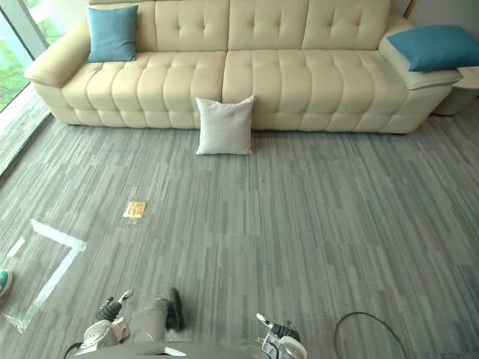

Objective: Pick up cushions and gather them together orderly.

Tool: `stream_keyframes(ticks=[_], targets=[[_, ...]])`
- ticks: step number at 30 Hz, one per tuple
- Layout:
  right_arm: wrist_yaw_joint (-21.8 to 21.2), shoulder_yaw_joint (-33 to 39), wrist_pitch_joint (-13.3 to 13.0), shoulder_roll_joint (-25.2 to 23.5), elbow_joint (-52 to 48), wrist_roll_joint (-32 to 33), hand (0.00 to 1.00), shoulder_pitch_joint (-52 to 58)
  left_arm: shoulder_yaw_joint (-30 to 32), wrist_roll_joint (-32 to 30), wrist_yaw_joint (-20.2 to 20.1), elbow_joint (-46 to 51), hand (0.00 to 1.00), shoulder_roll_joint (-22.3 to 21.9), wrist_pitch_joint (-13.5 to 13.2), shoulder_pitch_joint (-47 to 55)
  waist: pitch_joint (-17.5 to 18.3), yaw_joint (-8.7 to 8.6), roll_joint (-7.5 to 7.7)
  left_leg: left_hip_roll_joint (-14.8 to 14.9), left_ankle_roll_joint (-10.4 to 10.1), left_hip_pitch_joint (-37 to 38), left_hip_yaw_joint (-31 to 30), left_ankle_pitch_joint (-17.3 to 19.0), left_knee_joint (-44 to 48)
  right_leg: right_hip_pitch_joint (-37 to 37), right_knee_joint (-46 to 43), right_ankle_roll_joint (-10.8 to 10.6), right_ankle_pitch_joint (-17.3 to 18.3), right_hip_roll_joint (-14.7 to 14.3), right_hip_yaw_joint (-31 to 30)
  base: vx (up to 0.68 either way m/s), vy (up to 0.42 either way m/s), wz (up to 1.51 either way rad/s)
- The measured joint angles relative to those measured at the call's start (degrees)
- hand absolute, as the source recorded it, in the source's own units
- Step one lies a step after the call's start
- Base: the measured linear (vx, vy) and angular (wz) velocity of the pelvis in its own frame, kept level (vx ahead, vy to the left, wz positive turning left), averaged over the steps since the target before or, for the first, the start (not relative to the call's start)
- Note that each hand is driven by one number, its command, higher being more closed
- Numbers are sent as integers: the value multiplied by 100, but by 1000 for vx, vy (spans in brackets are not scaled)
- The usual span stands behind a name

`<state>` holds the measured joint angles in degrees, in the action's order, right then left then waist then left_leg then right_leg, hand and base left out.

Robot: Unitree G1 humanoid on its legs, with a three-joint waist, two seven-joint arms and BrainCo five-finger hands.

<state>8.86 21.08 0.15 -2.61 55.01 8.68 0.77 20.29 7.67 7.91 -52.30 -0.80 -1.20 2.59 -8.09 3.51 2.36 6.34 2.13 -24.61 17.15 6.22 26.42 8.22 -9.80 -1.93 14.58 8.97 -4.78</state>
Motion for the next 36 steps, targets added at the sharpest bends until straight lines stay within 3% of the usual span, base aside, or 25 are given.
stream_keyframes(ticks=[2,4,6,7,8,9,11,12,15,17,19,20,21,22,23,25,26,27,28,29,30,31,33,36], targets=[[-8,9,-26,-60,56,-1,0,-23,-52,3,11,-51,0,74,9,2,85,-13,117,-163,155,9,107,316,296,13,-87,-126,-132,241,-102,429,251,0],[-16,173,-48,-63,158,-6,0,-94,-122,3,39,-134,0,143,11,5,91,-8,112,-234,205,112,140,738,545,-85,-610,-369,-242,331,-116,426,230,-18],[-14,244,-40,-55,218,-4,0,-75,-262,2,61,-243,0,233,30,7,71,-8,144,-304,266,505,314,949,420,-679,-2168,-1082,-514,424,-198,360,151,-30],[-18,201,-50,-14,194,-12,0,-89,-328,0,62,-258,0,280,79,40,41,-17,142,-323,298,906,396,1035,299,-1147,-3387,-1494,-795,427,-234,335,80,-38],[-17,129,-60,32,150,-12,0,-90,-374,3,64,-275,0,285,116,93,-3,-42,119,-330,282,1373,437,1124,127,-1441,-4384,-1433,-840,406,-83,336,65,-39],[-17,73,-71,56,117,-13,0,-82,-390,9,64,-279,0,276,116,128,-43,-51,65,-331,254,1656,479,1179,4,-1599,-4822,-1357,-836,412,75,268,32,-31],[-18,-116,-116,92,-37,-11,0,-36,-419,76,68,-352,0,254,124,163,-94,-73,46,-345,164,2458,553,1334,-458,-2113,-5627,-851,-664,475,720,318,-32,-31],[-18,-183,-123,100,-154,-12,0,-3,-427,101,66,-384,0,225,135,144,-97,-112,42,-345,90,2795,558,1378,-721,-2448,-5620,-576,-498,472,1054,320,-61,-20],[-28,-176,-171,155,-243,-11,0,0,-414,95,64,-502,0,185,151,78,-113,-247,20,-328,-97,3381,554,1342,-1235,-3060,-4612,-324,-122,465,1798,335,-109,3],[-35,-149,-161,290,-239,18,0,-4,-424,42,65,-563,0,114,157,22,-210,-307,-120,-199,-254,3705,533,1391,-1471,-3331,-3524,-140,-129,247,2076,452,-191,15],[-76,-46,-194,317,-294,45,0,-24,-486,-118,62,-738,0,91,170,-81,-329,-484,-232,-80,-354,4173,411,1384,-1897,-3432,-1445,-90,-925,-149,1941,491,-206,39],[-75,-18,-209,327,-291,57,0,-30,-487,-136,61,-751,0,81,173,-106,-364,-527,-251,-42,-357,4318,310,1382,-2008,-3401,-1147,-17,-1537,-230,1842,753,-299,49],[-72,-4,-216,410,-290,50,0,-8,-484,-179,58,-799,0,0,177,-185,-459,-527,-376,85,-402,4504,146,1261,-2084,-3157,-1048,317,-2012,-441,1883,719,-314,18],[-73,-3,-229,392,-288,28,0,-127,-458,-246,26,-792,0,-46,153,-301,-555,-395,-394,10,-451,4470,-74,948,-2096,-3242,-1478,387,-1713,-419,1815,554,-264,7],[-79,47,-232,369,-308,47,0,-166,-453,-264,25,-785,0,-70,149,-336,-619,-412,-388,-20,-443,4544,-183,757,-2079,-3254,-1792,383,-1457,-372,1791,470,-270,2],[-83,-67,-228,312,-480,-9,0,-131,-460,-340,37,-782,0,-218,138,-338,-587,-499,-439,113,-696,4737,-475,370,-1782,-3131,-2503,480,-625,-294,1892,471,-249,20],[-95,-70,-229,314,-509,-10,0,-120,-467,-349,36,-771,0,-256,135,-338,-561,-507,-486,186,-753,4705,-560,310,-1593,-3060,-2533,488,-495,-327,1941,463,-205,33],[-86,-63,-212,307,-593,-9,0,-102,-477,-358,19,-680,0,-295,137,-343,-532,-582,-543,374,-851,4366,-839,239,-841,-2881,-2492,473,-310,-380,2089,520,-201,48],[-86,-72,-212,285,-655,-7,0,-49,-471,-456,4,-561,0,-340,141,-353,-543,-644,-567,561,-1206,3783,-1182,-102,390,-2608,-2338,490,-189,-446,2210,503,-179,48],[-85,-79,-212,274,-690,-5,0,-10,-470,-462,3,-513,0,-353,145,-355,-545,-639,-568,624,-1351,3487,-1313,-422,942,-2466,-2254,502,-151,-466,2256,478,-129,23],[-81,-143,-217,282,-711,0,0,55,-469,-463,-1,-431,0,-368,145,-350,-539,-567,-588,811,-1499,2925,-1343,-566,2198,-2131,-2051,548,-85,-559,2261,305,-50,-16],[-78,-212,-225,289,-698,4,0,84,-440,-462,4,-330,0,-360,145,-347,-557,-488,-606,1050,-1366,2531,-1039,-460,3118,-1718,-1832,604,-22,-672,2224,293,-38,-27],[-74,-270,-218,287,-678,3,0,120,-422,-451,4,-219,0,-363,138,-343,-600,-396,-564,1181,-1019,2100,-605,-51,3611,-1129,-1498,587,99,-737,2109,315,-11,-27],[-72,-295,-211,299,-678,3,0,121,-417,-440,8,-75,0,-347,126,-306,-572,-331,-598,1167,-724,1241,-133,494,3323,-486,-1000,418,150,-685,1999,382,109,-19]])
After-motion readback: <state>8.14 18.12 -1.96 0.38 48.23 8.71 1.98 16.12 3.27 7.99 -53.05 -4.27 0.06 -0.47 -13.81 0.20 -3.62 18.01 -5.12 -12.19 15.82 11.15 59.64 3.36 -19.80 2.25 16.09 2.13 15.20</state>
